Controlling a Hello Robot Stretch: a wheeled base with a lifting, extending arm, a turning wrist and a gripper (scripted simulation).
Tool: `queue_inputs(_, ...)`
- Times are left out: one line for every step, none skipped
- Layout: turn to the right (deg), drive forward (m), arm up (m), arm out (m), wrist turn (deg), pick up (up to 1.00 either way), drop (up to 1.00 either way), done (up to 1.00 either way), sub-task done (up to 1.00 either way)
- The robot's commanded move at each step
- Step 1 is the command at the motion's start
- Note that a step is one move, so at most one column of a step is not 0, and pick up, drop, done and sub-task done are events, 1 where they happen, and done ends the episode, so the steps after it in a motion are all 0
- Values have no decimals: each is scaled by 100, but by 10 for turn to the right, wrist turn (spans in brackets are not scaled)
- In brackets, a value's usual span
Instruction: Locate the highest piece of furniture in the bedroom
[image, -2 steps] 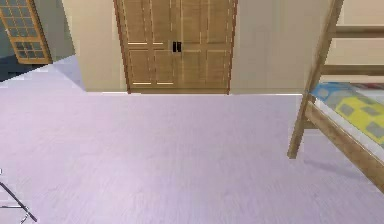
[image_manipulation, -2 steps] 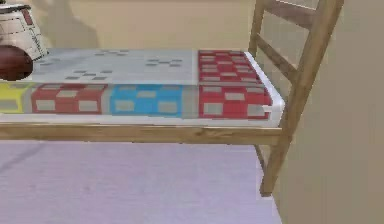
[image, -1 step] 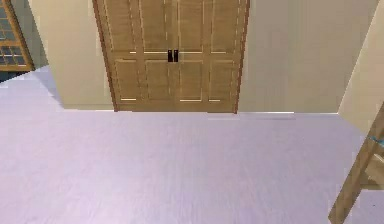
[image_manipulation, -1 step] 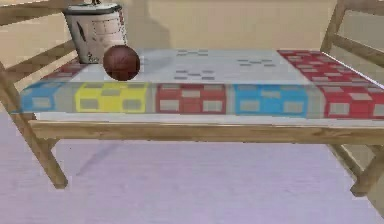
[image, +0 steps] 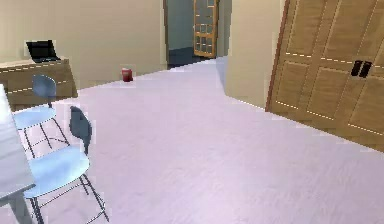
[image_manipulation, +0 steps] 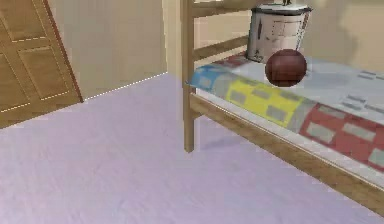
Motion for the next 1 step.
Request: queue_inputs(0,100,0,0,0,0,0,0,0)
